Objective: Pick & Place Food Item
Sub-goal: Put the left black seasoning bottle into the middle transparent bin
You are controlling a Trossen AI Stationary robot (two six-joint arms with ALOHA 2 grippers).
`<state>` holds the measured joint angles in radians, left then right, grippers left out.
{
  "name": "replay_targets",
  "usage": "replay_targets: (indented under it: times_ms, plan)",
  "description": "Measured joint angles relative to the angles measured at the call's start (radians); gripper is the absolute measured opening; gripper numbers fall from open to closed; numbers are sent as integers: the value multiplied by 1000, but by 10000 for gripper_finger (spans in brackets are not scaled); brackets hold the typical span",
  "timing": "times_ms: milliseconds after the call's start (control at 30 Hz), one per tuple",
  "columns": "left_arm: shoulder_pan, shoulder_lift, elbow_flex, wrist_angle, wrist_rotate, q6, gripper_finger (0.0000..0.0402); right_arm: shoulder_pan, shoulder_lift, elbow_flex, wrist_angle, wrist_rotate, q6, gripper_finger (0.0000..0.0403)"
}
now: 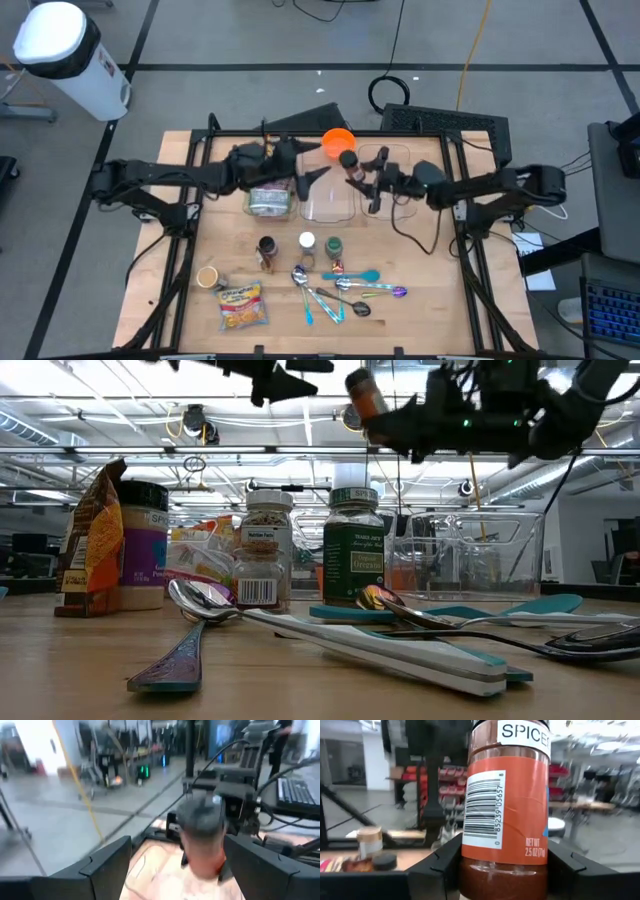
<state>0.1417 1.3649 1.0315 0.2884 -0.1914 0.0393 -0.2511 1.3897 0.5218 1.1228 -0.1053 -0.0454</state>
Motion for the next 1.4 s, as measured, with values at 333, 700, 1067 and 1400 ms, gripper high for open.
replay_targets:
  times_ms: [333, 700, 1067, 1400]
  plan:
    - [6, 104, 343, -492, 98, 75, 318, -1, 148, 86, 34, -27, -65, 181]
    - [5, 112, 343, -570, 95, 49, 297, 30, 145, 104, 16, -26, -71, 181]
    - [-13, 200, 349, -603, 98, 57, 348, 44, 145, 104, 2, -27, -78, 181]
    - [-18, 134, 354, -598, 80, 44, 363, 44, 144, 104, -14, -27, -82, 181]
